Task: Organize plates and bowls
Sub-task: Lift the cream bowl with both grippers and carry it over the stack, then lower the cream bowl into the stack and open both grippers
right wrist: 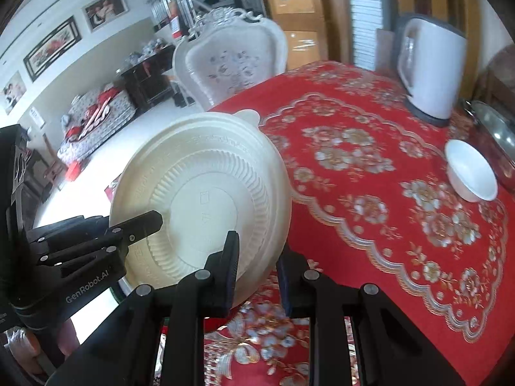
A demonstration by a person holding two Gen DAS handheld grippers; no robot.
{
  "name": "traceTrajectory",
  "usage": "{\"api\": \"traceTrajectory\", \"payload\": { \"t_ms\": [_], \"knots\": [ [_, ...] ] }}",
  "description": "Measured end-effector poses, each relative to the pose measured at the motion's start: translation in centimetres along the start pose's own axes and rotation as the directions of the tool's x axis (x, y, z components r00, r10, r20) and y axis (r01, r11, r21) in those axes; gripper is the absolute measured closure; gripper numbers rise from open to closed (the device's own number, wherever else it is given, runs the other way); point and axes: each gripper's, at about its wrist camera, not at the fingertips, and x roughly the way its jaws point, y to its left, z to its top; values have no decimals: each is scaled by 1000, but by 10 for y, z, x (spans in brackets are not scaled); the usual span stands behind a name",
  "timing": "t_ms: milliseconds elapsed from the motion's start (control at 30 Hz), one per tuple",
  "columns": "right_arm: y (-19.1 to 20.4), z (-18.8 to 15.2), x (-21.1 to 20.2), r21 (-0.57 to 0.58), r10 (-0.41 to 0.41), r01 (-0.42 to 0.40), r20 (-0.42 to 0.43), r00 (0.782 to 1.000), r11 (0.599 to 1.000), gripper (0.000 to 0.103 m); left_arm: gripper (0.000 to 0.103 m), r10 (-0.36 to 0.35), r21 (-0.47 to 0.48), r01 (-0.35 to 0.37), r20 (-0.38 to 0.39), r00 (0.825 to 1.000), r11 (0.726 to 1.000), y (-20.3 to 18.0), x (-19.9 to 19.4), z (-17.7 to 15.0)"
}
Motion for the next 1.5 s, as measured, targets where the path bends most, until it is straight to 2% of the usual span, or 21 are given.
{"api": "traceTrajectory", "payload": {
  "t_ms": [233, 667, 867, 1167, 1333, 1500],
  "knots": [
    [21, -4, 16, -47, 25, -27, -48, 999, 999, 80, 83, 15, -29, -17, -41, 999, 999, 22, 5, -13],
    [37, -8, 30, -69, 0, -7, -93, 996, 998, 79, 83, 32, -21, -34, -97, 995, 999, 34, 18, -21],
    [33, -5, 24, -48, -14, 11, -52, 999, 999, 71, 83, 62, -2, -63, -66, 996, 998, 33, 11, -19],
    [34, -7, 31, -54, -12, 8, -76, 997, 999, 71, 83, 195, 36, -196, 32, 980, 980, 32, 2, -13],
    [31, -7, 23, -41, -1, -2, -64, 998, 999, 71, 83, 138, 10, -139, 36, 990, 990, 32, -2, -7],
    [20, -6, 11, -8, -2, 2, -36, 999, 1000, 71, 83, 88, 42, -90, 45, 995, 995, 5, -2, -2]
  ]
}}
